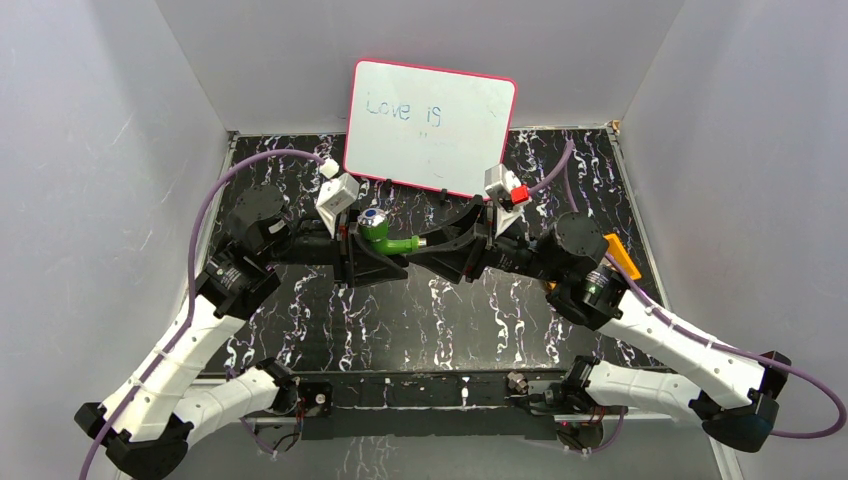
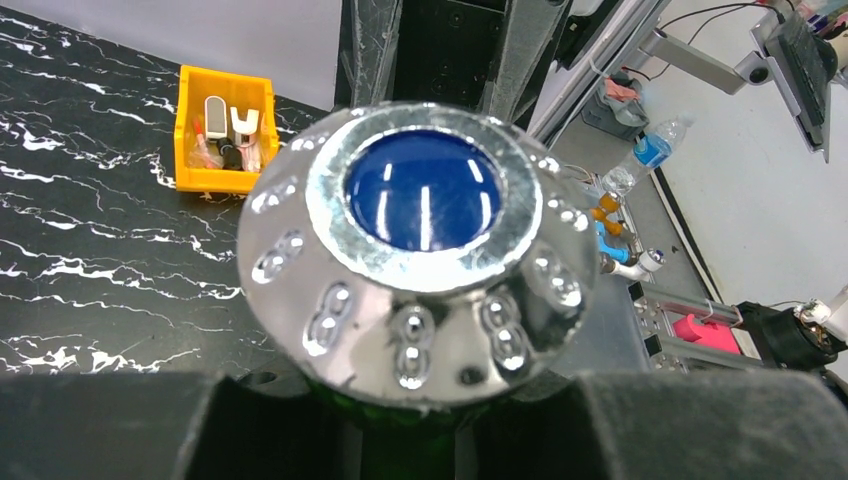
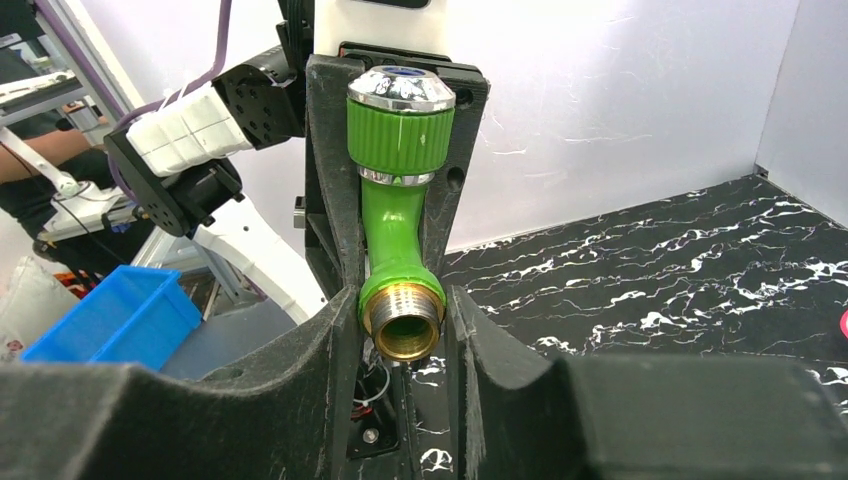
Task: Install the water faucets
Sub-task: Adjust the water faucet, then adjust the adaptor at the center of the board.
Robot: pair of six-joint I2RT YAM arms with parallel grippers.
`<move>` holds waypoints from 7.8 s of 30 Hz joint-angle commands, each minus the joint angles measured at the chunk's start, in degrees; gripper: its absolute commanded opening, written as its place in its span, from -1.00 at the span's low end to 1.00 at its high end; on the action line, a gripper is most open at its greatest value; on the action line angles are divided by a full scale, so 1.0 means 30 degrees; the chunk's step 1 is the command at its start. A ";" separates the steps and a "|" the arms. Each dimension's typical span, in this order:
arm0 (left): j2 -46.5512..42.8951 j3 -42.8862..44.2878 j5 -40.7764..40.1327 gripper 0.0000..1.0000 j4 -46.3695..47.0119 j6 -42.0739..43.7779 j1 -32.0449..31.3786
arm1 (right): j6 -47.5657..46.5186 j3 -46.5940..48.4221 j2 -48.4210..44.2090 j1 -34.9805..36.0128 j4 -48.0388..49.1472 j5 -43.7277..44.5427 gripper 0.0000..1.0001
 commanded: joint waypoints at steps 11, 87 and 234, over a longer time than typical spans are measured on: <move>-0.0058 -0.0025 0.0875 -1.00 0.0535 -0.0214 -0.0009 | 0.0244 0.1135 0.0224 0.0011 0.2041 -0.0710 0.03; 0.0149 0.0283 0.0095 -1.00 0.2145 -0.1191 -0.0017 | 0.1684 0.2102 0.2731 0.0182 -0.1059 -0.2156 -0.66; -0.1501 0.0228 -0.5189 -1.00 -0.3931 0.0961 -0.0017 | 0.1402 -1.3862 0.1446 0.5063 0.8322 1.8117 -0.68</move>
